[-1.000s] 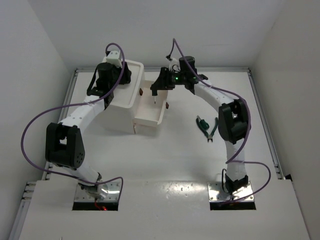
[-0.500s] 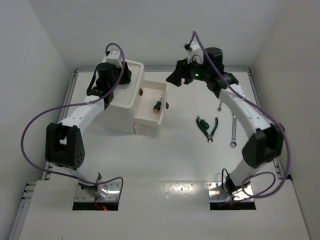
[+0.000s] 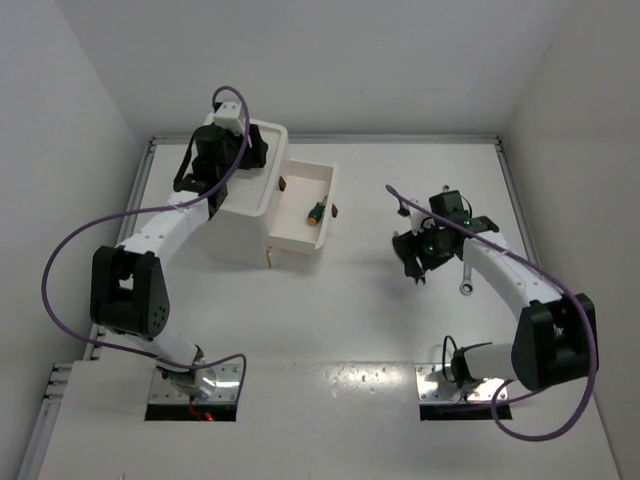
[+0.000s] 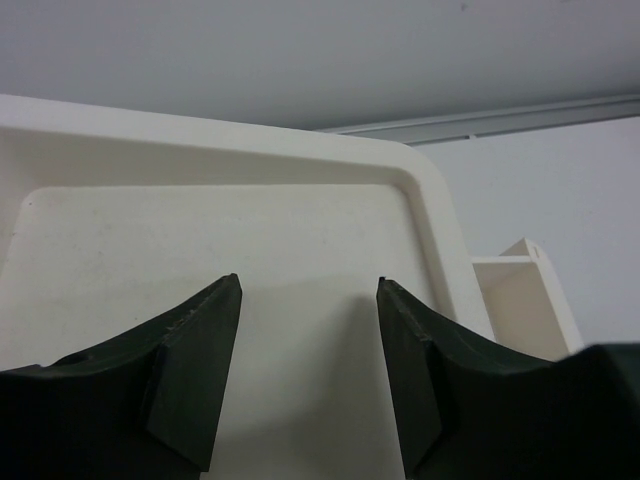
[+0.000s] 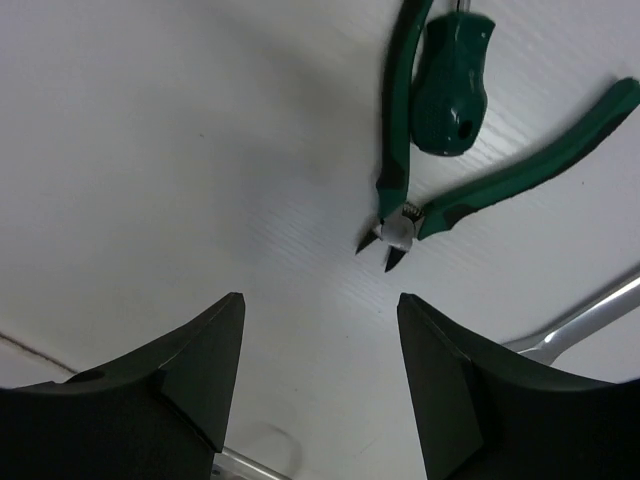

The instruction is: Sort the tools into containers

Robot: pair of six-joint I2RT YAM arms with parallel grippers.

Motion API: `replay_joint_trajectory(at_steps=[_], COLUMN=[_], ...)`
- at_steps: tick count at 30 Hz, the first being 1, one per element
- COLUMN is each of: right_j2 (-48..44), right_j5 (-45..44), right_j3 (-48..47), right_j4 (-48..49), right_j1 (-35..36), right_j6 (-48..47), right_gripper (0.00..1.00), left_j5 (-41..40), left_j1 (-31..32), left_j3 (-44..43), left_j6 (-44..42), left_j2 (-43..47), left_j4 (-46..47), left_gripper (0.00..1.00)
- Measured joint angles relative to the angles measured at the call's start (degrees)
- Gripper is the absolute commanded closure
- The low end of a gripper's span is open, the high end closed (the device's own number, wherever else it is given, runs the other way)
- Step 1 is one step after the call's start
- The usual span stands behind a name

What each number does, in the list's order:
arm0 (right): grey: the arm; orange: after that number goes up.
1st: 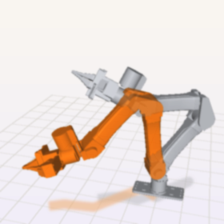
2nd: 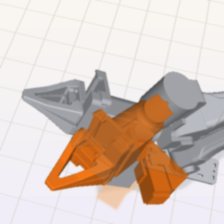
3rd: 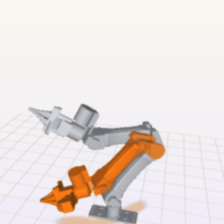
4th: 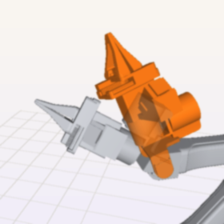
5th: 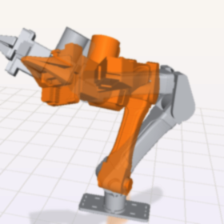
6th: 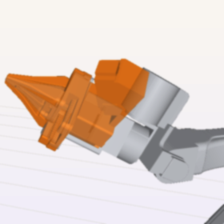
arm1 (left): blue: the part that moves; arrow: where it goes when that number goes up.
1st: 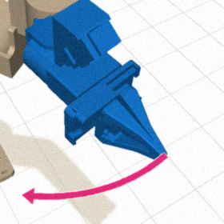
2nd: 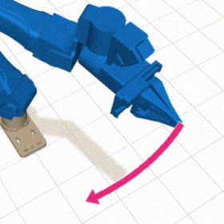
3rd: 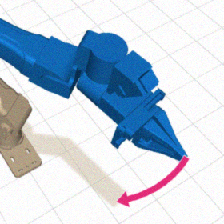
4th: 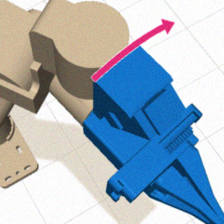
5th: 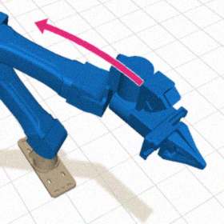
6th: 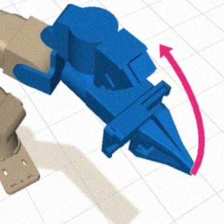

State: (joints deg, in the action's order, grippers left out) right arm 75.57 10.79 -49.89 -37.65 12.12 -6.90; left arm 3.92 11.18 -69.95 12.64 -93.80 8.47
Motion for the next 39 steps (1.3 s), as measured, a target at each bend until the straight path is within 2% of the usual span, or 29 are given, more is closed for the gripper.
replay_joint_trajectory(at_steps=[4, 9, 13, 28, 31, 33, 34, 36, 37, 39], right_j2=[4.66, 14.03, 17.9, 26.47, 28.57, 30.12, 30.51, 30.71, 30.77, 31.39], right_j5=[-1.27, -1.16, -0.24, 3.02, 2.97, 3.67, 4.44, 4.83, 4.76, 5.27], right_j3=[0.59, -3.26, -5.18, -11.63, -11.89, -12.44, -12.85, -14.19, -14.88, -15.76], right_j4=[2.34, 5.88, 7.1, 8.9, 9.03, 8.92, 8.48, 7.5, 8.11, 8.94], right_j1=[-2.6, -6.67, -8.44, -6.93, -6.93, -6.97, -7.06, -7.23, -7.5, -8.0], right_j6=[-1.66, -2.23, -3.23, -5.31, -5.14, -4.85, -4.61, -4.87, -4.83, -5.11], right_gripper=[0.37, 0.37, 0.37, 0.38, 0.45, 0.55, 0.69, 0.84, 0.96, 1.0], left_j5=[0.61, 0.7, 0.61, 0.31, 0.31, 0.33, 0.31, 0.31, 0.31, 0.31], left_j1=[0.02, 0.02, 0.02, 0.02, 0.0, 0.0, 0.02, 0.02, 0.0, 0.0], left_j3=[-0.5, -1.44, -1.46, -1.07, -1.07, -1.07, -1.09, -1.07, -1.09, -1.09], left_j6=[-0.13, -0.15, -0.13, -0.15, -0.15, -0.15, -0.15, -0.15, -0.15, -0.15], left_j2=[-0.09, -0.33, -0.35, -0.33, -0.33, -0.33, -0.33, -0.33, -0.33, -0.33], left_j4=[-0.81, -2.19, -2.23, -1.68, -1.68, -1.7, -1.7, -1.7, -1.7, -1.7], left_gripper=[0.33, 0.33, 0.33, 0.33, 0.33, 0.33, 0.33, 0.33, 0.33, 0.33])
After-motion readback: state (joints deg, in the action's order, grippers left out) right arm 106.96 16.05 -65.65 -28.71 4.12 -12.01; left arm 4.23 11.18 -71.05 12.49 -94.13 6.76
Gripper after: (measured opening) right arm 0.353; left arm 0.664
